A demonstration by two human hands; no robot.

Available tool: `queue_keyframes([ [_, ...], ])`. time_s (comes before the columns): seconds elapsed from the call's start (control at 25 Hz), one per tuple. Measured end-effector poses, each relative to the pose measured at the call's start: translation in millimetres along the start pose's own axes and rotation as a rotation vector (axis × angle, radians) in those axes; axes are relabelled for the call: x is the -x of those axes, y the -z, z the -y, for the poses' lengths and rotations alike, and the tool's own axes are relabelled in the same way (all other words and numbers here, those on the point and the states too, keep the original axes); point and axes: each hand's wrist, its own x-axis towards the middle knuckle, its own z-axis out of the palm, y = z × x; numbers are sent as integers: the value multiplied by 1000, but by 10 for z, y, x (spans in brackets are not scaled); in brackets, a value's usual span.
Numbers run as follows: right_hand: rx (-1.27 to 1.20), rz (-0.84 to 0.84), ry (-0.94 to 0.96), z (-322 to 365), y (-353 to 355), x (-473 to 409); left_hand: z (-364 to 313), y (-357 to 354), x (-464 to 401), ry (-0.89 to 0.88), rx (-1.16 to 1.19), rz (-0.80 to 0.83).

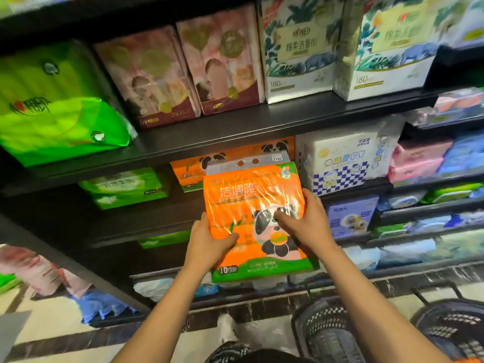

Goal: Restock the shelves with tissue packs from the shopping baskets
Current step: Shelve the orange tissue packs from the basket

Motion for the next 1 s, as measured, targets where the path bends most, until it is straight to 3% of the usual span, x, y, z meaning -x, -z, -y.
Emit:
queue_keyframes([
  [0.32, -81, -29, 39, -21, -104, -597, 11, -130, -1013, -113, -7, 108],
  [0.64, -66, -213, 158, -186, -515, -1405, 82, -439, -1915, -192, 71, -71],
  [0.84, 109, -324, 153, -333, -777, -1810, 234, -766, -2272, -128, 98, -123],
  [1.0, 266, -410, 91, -515, -836, -2069, 145, -1009, -2478, -199, 28, -73],
])
